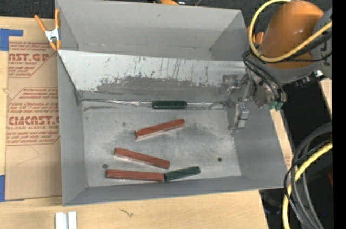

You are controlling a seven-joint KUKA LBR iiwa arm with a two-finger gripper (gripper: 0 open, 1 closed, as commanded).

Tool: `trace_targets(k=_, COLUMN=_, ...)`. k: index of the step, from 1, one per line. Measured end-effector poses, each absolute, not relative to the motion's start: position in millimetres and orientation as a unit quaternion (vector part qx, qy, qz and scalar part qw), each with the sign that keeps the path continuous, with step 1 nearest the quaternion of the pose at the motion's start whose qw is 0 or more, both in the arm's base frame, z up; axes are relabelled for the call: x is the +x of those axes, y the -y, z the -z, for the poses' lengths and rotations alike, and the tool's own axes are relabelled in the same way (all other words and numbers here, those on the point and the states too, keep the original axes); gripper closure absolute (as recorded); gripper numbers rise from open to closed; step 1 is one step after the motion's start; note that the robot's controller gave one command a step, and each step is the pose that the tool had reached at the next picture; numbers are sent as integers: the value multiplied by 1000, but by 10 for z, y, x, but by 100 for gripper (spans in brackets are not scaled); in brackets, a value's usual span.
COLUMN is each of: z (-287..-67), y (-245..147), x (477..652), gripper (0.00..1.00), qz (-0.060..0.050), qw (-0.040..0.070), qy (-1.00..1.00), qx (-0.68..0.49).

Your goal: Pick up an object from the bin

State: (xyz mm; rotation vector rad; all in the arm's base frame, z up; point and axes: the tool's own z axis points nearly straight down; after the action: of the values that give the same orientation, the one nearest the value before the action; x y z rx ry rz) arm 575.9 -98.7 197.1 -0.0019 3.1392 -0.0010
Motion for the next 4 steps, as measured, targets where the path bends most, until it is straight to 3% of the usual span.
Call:
trace_targets(k=1, z=-787, y=341, x=5474, gripper=0, qz=-1, qw=-2, qy=-986, qx=-164)
trace_targets(k=2, z=-955, y=-640, x=5953, gripper=0, qz=-2, qw=4, qy=-981, qx=-195)
trace_targets(k=3, z=-688, y=-1014, x=5728, gripper=0, qz=-1, qw=0, qy=-969, qx=-249)
trace_targets(k=4, z=-707, y=-1005, x=5742, gripper=100, qz=-1, qw=1, qy=-969, qx=-248)
